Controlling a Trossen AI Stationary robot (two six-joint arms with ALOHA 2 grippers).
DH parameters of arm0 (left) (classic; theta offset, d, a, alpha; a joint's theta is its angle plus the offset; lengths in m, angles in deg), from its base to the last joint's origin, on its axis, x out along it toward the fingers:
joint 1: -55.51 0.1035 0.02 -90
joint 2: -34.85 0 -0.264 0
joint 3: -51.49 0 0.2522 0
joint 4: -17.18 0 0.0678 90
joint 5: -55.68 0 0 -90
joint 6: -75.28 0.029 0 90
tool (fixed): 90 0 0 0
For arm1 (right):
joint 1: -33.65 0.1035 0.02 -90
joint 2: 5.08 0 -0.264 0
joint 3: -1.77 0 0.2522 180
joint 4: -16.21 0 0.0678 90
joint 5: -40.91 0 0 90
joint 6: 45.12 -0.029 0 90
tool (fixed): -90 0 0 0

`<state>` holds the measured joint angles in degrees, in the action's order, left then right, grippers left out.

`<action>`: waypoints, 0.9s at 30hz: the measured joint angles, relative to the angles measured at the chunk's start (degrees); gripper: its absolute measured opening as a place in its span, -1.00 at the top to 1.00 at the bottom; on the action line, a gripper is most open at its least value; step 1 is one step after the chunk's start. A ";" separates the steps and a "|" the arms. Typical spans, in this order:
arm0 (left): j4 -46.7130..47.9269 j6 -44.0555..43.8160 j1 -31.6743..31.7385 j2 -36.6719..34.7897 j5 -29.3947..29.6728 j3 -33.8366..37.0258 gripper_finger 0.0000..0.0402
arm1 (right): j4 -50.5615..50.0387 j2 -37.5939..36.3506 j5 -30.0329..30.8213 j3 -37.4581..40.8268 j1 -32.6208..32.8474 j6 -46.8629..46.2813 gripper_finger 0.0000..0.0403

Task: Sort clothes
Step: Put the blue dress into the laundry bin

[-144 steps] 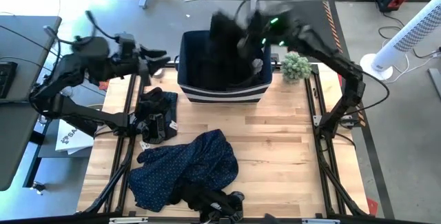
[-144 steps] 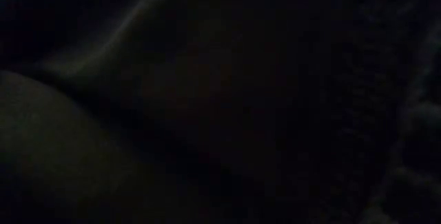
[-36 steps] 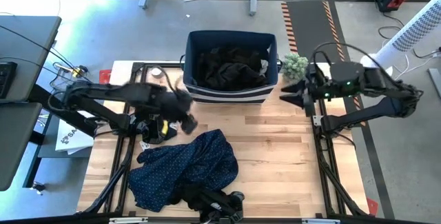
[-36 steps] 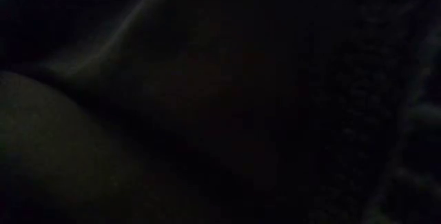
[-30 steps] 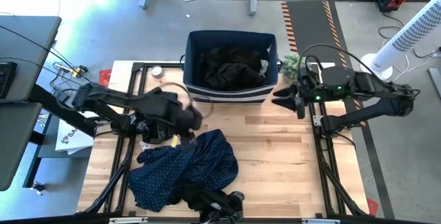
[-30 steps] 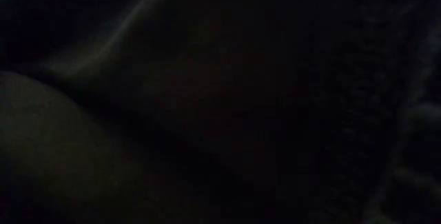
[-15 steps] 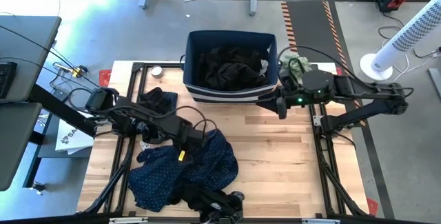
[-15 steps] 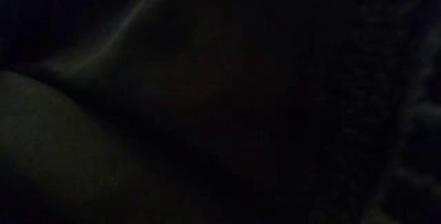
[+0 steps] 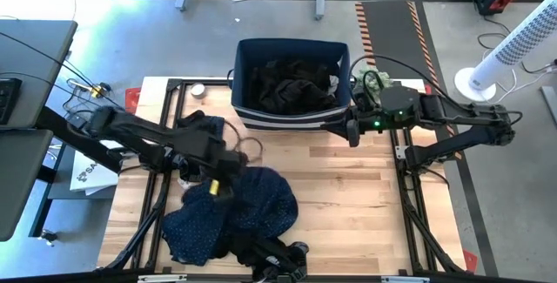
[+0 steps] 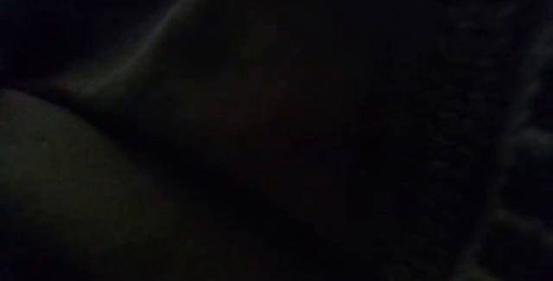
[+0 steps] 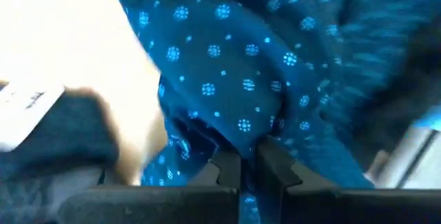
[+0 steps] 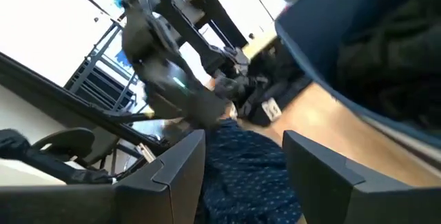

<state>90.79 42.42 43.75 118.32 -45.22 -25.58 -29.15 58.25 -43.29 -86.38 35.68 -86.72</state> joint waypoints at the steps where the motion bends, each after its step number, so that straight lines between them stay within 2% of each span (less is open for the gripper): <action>1: 2.18 0.02 0.08 -2.33 -0.04 -2.50 0.96 | 0.62 0.00 -0.02 0.00 -0.19 0.83 0.04; 4: 3.72 -1.34 0.93 -9.08 0.42 -11.63 0.96 | 4.44 0.11 -0.18 0.00 -0.72 4.48 0.04; 6: 3.44 -3.70 1.74 -12.21 2.71 -18.15 0.96 | 8.88 0.18 -0.90 0.00 -1.18 8.01 0.04; 10: -1.39 -5.14 3.91 -14.04 13.46 -31.54 0.96 | 19.32 0.62 -2.58 0.00 -2.40 15.40 0.04; 13: -9.92 -0.20 5.76 -13.39 20.66 -40.06 0.97 | 24.74 0.91 -2.44 0.00 -4.04 18.44 0.04; 15: -16.60 5.33 7.57 -12.14 22.79 -44.64 0.97 | 26.07 1.08 -2.36 0.00 -5.37 19.07 0.04; 18: -27.10 14.28 10.80 -8.89 23.20 -50.74 0.97 | 25.75 1.18 -2.34 0.00 -6.85 18.14 0.04; 21: -35.61 23.58 14.36 -4.96 21.16 -57.70 0.97 | 24.57 1.18 -2.29 0.00 -7.66 16.86 0.04; 27: -43.63 37.51 23.68 3.99 14.77 -70.75 0.97 | 21.84 1.17 -2.29 0.00 -7.68 16.13 0.04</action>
<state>47.17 79.93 67.44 122.31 -30.46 -96.33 -7.31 59.42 -45.58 -86.38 28.01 -70.59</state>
